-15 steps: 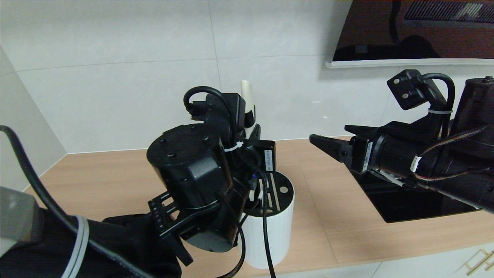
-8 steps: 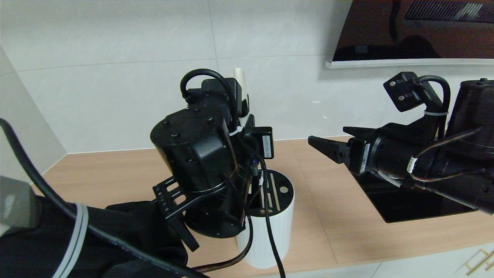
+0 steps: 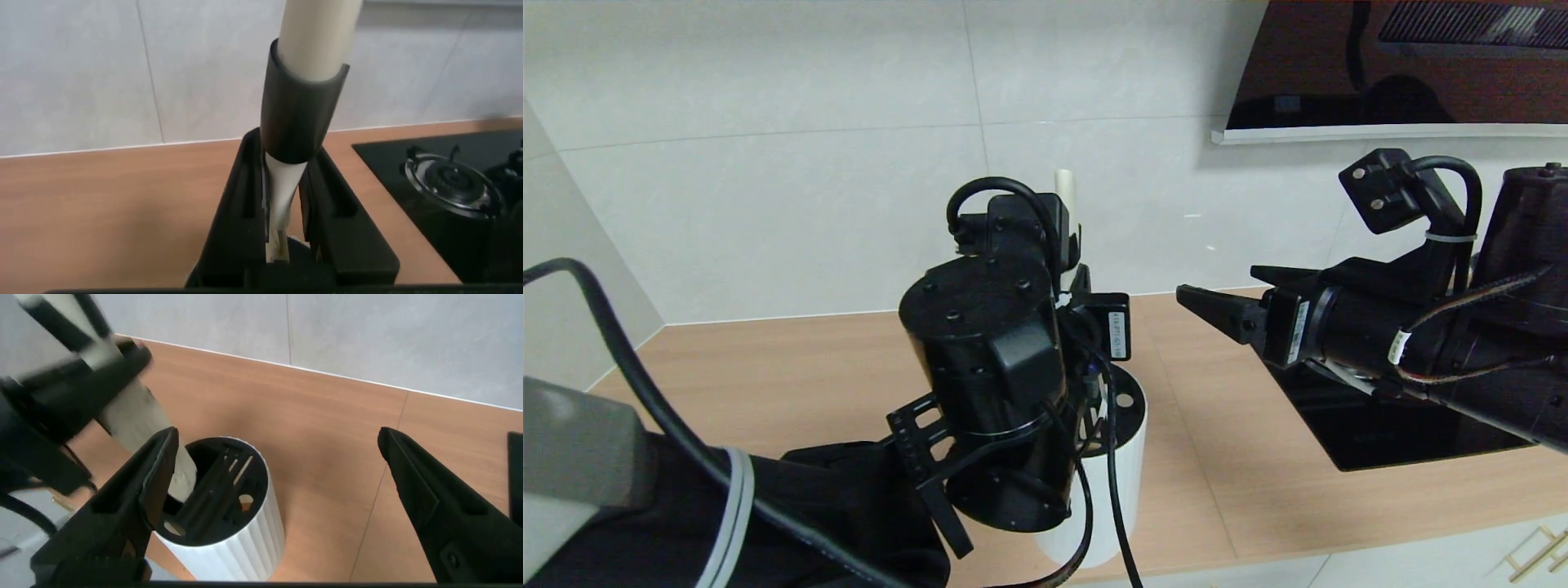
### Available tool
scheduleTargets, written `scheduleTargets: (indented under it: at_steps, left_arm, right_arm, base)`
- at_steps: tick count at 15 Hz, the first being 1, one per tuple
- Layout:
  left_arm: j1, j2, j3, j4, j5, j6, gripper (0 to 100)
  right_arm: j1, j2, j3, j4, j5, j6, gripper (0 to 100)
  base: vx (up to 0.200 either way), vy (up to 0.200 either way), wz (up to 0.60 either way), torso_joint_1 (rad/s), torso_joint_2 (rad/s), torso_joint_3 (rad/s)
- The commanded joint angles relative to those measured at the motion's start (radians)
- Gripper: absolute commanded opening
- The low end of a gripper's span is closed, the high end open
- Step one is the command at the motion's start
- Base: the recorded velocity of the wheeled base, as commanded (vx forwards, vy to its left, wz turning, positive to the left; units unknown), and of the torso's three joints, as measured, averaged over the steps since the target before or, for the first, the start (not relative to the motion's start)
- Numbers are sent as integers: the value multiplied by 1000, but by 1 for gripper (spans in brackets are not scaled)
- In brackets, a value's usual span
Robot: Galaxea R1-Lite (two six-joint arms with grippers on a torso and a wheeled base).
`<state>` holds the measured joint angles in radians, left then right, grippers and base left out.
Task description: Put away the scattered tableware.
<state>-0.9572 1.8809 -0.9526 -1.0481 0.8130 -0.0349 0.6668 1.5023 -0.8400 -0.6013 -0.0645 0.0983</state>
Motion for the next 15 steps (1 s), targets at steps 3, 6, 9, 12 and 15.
scheduleTargets:
  at_steps: [3,6,9,12,15]
  left_arm:
    - [0,30,6,-1,5,-28,0]
    - [5,21,21,-1,9,-30,0]
    - [5,57,52,-1,9,-76,0]
    - [5,84,60,-1,12,-103,0]
    - [11,81,80,-1,12,-119,0]
  right_arm:
    - [0,1,1,0,0,0,100]
    - [0,10,1,0,0,0,100]
    - [0,10,1,0,0,0,100]
    - [0,16,2,0,2,0,100]
    - [0,21,2,0,2,0,100]
  base:
    - [0,0,0,0,0,0]
    - [0,0,0,0,0,0]
    - [0,0,0,0,0,0]
    - [0,0,0,0,0,0]
    - [0,0,0,0,0,0]
